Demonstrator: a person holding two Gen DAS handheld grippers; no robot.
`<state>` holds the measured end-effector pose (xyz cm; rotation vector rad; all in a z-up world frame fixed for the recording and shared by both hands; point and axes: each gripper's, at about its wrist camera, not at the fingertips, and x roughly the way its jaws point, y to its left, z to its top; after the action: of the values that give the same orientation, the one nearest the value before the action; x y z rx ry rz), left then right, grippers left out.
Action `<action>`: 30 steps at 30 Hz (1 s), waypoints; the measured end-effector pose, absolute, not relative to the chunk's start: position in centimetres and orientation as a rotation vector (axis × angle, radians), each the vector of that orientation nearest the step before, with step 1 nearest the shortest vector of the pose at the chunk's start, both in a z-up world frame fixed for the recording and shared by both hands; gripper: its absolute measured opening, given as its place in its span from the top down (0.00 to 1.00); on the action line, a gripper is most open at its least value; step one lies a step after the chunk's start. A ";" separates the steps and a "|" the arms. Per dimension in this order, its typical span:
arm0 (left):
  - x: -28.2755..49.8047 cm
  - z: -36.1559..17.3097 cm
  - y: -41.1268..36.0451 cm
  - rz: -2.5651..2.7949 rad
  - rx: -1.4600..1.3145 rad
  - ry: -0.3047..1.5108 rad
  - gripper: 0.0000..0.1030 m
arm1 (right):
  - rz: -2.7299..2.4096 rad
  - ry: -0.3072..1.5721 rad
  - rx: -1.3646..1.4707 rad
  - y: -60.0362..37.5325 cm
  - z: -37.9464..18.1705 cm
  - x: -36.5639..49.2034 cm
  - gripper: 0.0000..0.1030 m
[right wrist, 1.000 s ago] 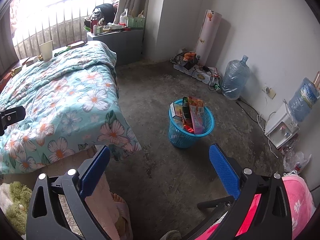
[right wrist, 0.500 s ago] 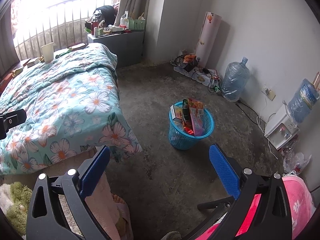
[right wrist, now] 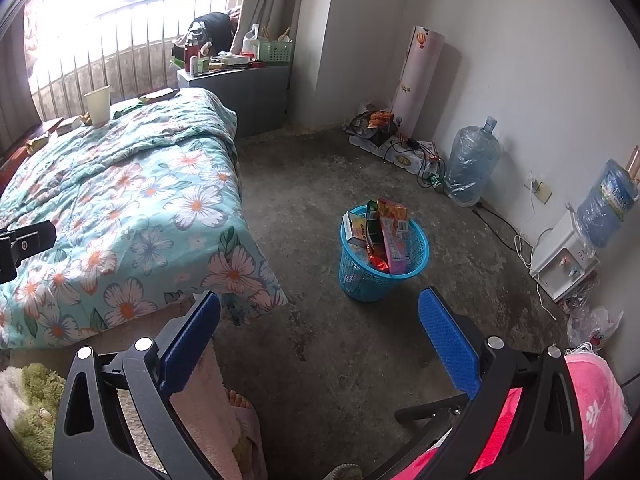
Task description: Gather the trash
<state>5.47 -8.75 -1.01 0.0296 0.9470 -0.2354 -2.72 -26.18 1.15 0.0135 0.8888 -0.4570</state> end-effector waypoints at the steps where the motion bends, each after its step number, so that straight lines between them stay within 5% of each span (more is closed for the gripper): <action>1: 5.5 -1.0 -8.7 -0.235 0.030 0.947 0.09 | -0.457 0.889 0.013 -26.1 1.1 -2.7 0.06; 30: 5.6 -1.1 -8.6 -0.237 0.030 0.949 0.09 | -0.442 0.898 0.003 -25.6 1.0 -2.3 0.06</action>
<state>5.56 -8.62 -1.14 0.0296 0.9494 -0.2371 -2.29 -25.61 0.97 0.0030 0.8985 -0.4420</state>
